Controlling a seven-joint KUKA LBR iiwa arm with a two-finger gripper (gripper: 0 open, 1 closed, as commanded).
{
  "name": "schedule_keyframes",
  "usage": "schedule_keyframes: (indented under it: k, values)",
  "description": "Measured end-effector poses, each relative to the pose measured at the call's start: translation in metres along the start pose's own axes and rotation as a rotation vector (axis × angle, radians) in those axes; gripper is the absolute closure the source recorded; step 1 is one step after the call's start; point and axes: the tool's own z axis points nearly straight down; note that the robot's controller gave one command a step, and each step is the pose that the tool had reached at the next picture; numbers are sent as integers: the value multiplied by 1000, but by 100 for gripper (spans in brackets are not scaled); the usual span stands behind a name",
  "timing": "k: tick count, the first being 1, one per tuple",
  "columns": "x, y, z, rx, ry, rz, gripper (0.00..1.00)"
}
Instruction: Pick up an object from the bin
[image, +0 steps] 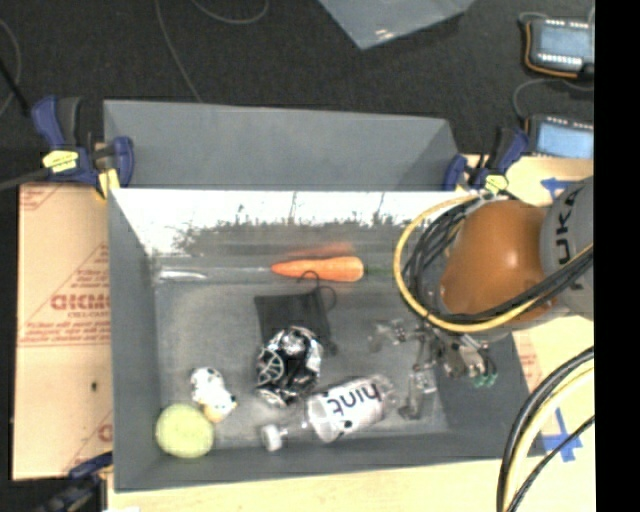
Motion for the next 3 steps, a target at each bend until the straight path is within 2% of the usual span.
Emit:
schedule_keyframes:
  k: [1, 2, 3]
  values:
    - [12, 61, 24, 1, -6, -128, 0]
    - [1, 48, 64, 4, -10, -191, 0]
    - [6, 74, 67, 4, -18, -233, 100]
